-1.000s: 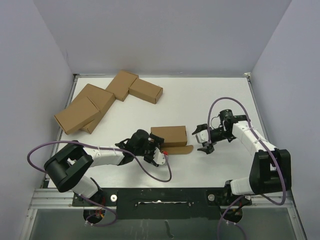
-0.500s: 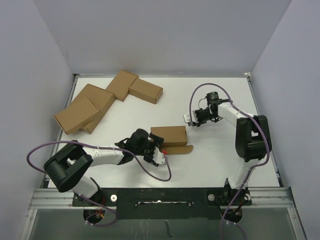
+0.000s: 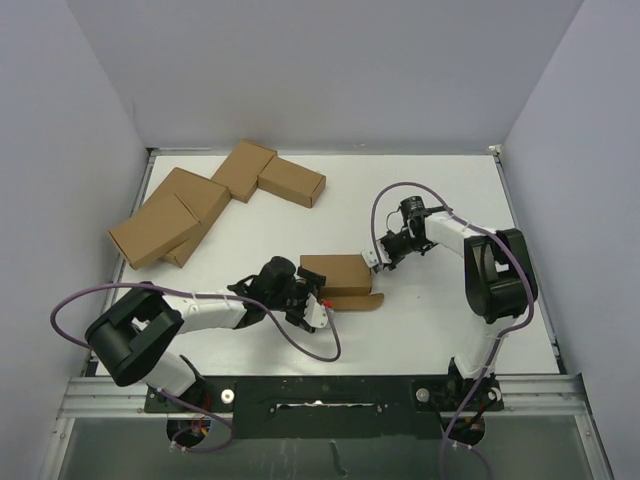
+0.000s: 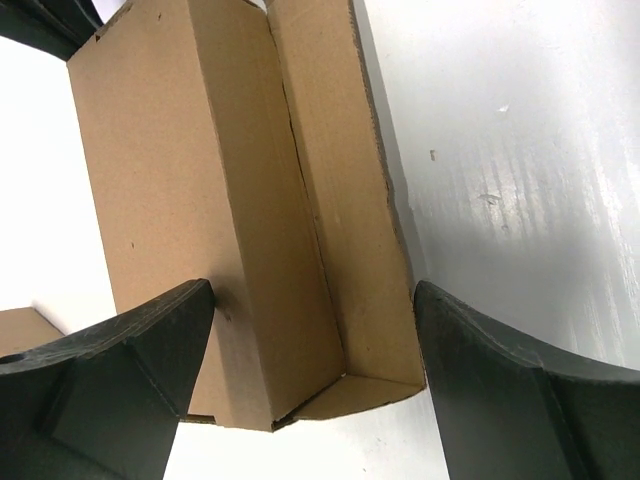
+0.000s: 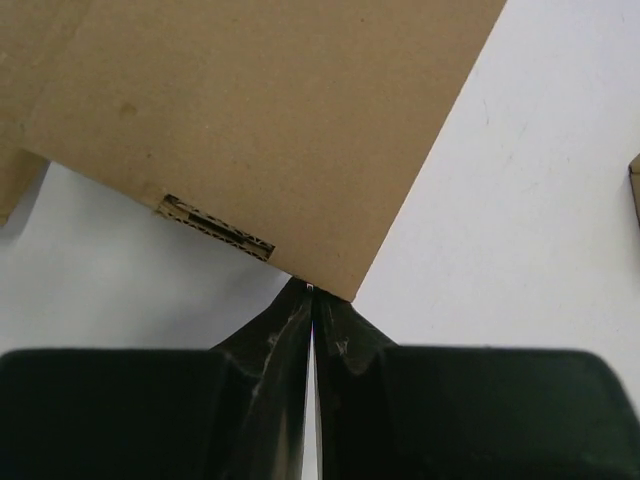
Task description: Fold the paper box
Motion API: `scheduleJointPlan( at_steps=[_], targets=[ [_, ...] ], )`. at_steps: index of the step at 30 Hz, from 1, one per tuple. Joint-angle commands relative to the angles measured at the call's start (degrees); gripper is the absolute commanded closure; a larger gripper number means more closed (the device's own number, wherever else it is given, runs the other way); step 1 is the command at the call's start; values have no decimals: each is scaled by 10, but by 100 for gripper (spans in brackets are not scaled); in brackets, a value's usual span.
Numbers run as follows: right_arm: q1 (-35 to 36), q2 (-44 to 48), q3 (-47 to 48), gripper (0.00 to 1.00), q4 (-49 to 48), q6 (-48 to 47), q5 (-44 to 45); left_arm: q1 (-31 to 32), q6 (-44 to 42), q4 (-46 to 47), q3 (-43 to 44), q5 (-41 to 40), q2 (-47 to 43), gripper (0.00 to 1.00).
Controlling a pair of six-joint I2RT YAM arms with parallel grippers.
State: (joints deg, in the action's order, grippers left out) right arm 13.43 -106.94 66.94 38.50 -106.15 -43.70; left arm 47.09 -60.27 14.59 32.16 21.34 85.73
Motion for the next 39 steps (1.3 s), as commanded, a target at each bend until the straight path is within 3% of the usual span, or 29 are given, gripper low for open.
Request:
scheduleJointPlan(
  at_steps=[1,12,21,27,32,35,39],
  targets=[
    [23,59,-30,94,27,-61,-38,-2,8,-41,5,37,-21,20],
    [60,117,-98,93,53,-85,-38,-2,17,-74,-7,63,-50,20],
    [59,152,-117,90,53,-39,-29,-3,17,-96,-14,66,-60,20],
    [25,227,-139,74,151,-97,-70,-2,19,-98,-15,66,-57,20],
    [89,318,-208,57,193,-126,-95,-5,21,-94,-14,70,-53,21],
    [134,358,-246,52,175,-114,-99,-8,24,-92,-13,75,-51,21],
    [144,360,-273,52,146,-146,-89,-9,22,-89,-10,77,-44,21]
  ],
)
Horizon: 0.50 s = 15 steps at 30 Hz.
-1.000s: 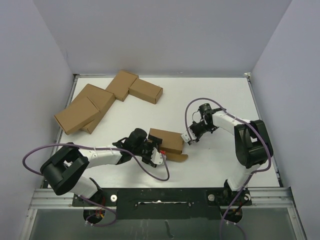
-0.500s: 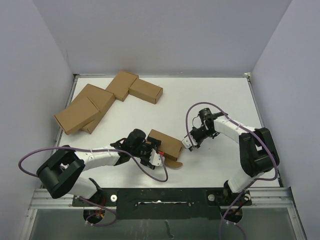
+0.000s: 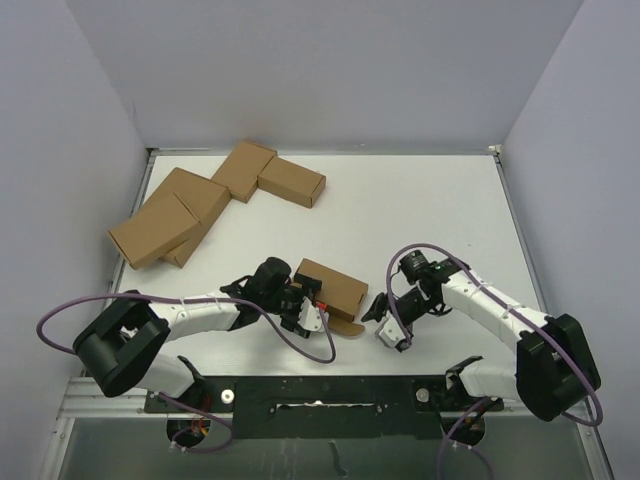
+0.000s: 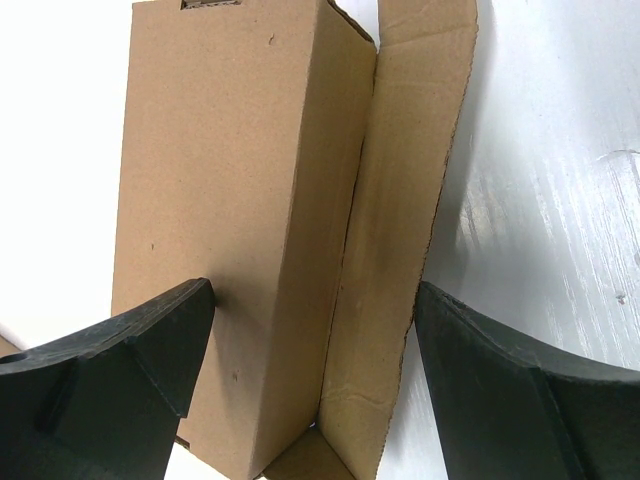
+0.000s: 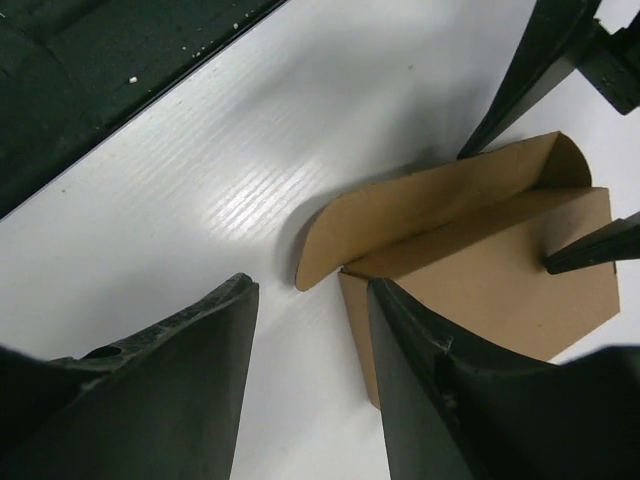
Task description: Fold the paper box
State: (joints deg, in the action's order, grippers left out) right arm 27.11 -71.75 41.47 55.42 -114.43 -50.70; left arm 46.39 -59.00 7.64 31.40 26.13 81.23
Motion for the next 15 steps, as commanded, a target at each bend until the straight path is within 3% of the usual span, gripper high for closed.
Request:
scheduleJointPlan(
  at_steps=[1,15],
  targets=[
    [15,8,-28,52,-40,-62,-10,-2,9,-19,-2,29,1,21],
    [144,-7,-91,63,-271,65,125,-2,8,-24,1,25,5,21]
  ],
)
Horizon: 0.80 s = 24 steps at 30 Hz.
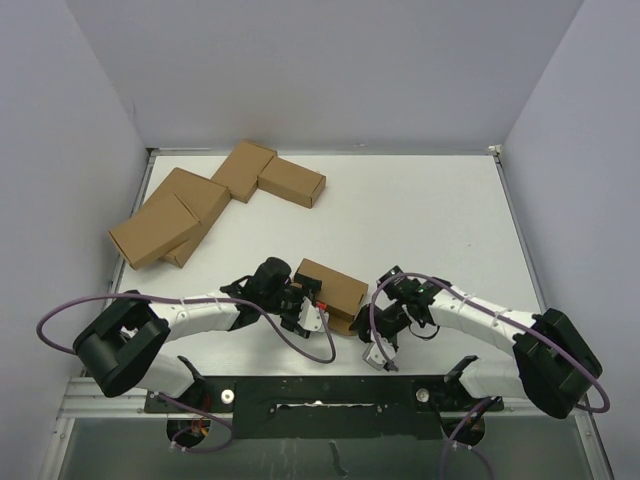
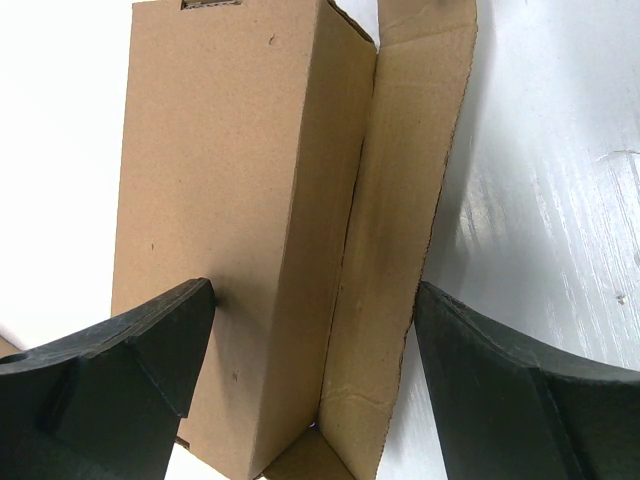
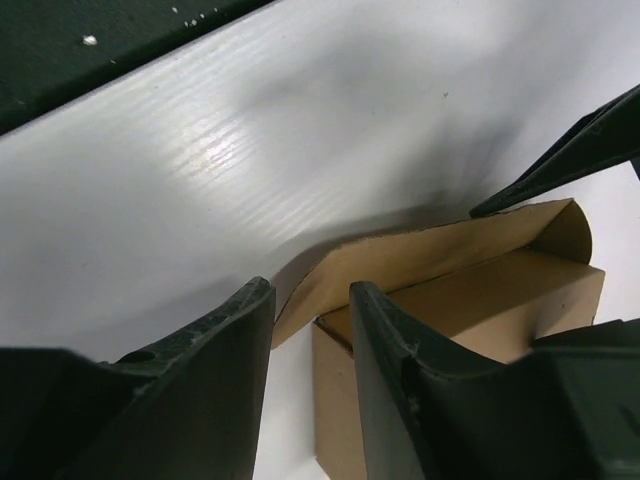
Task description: Fold the paper box
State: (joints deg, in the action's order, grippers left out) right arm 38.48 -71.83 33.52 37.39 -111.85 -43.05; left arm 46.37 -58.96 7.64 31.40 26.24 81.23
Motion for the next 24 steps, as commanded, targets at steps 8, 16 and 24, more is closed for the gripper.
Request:
scheduleJointPlan(
  at_steps=[8,16,24],
  targets=[
    [51,-11,-13,70,-92,51,84,-1,7,-24,2,24,6,21],
    [51,-6,-11,78,-88,58,102,-1,7,-24,3,25,8,21],
    [64,-9,4,94,-90,74,102,-1,4,-27,7,28,14,22]
  ],
)
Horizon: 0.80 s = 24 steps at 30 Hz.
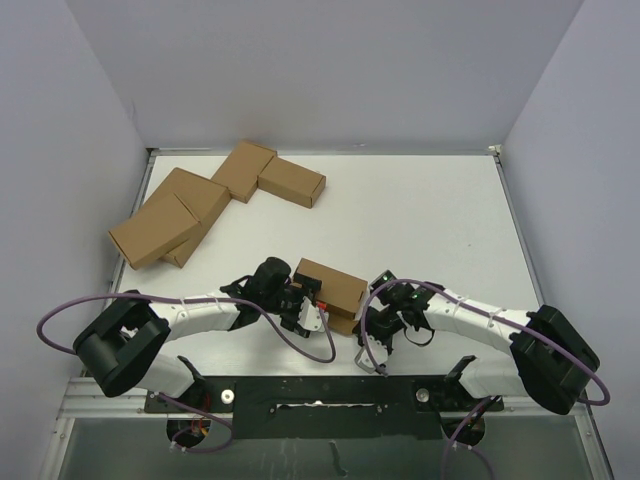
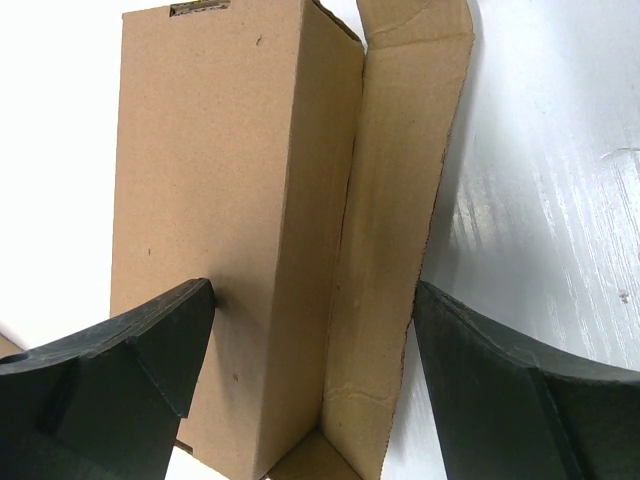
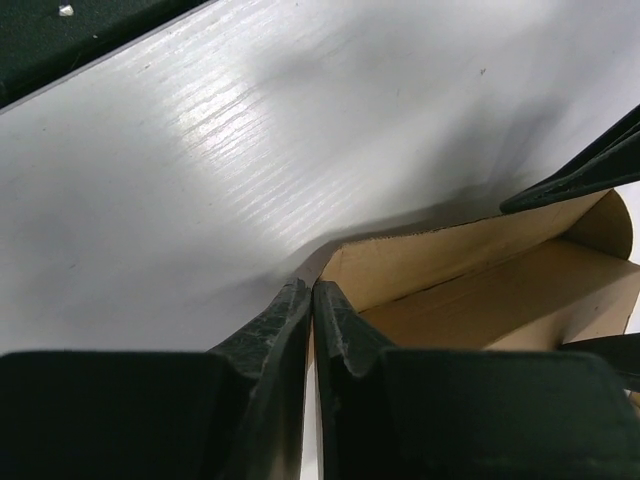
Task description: Fold the paper box
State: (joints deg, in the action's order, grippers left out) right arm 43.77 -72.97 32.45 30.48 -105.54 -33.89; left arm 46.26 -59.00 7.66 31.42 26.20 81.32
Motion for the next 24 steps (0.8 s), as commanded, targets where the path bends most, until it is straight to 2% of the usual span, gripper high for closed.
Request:
scheduleJointPlan(
  at_steps=[1,10,24],
  targets=[
    [15,2,19,95,-22,14,11,0,4,-28,8,29,15,22],
    [33,-18,51,98,-12,23,16,0,-1,-34,12,33,20,23],
    [33,-87,141,99,102,-32,-18,0,-2,-36,14,36,22,24]
  ],
)
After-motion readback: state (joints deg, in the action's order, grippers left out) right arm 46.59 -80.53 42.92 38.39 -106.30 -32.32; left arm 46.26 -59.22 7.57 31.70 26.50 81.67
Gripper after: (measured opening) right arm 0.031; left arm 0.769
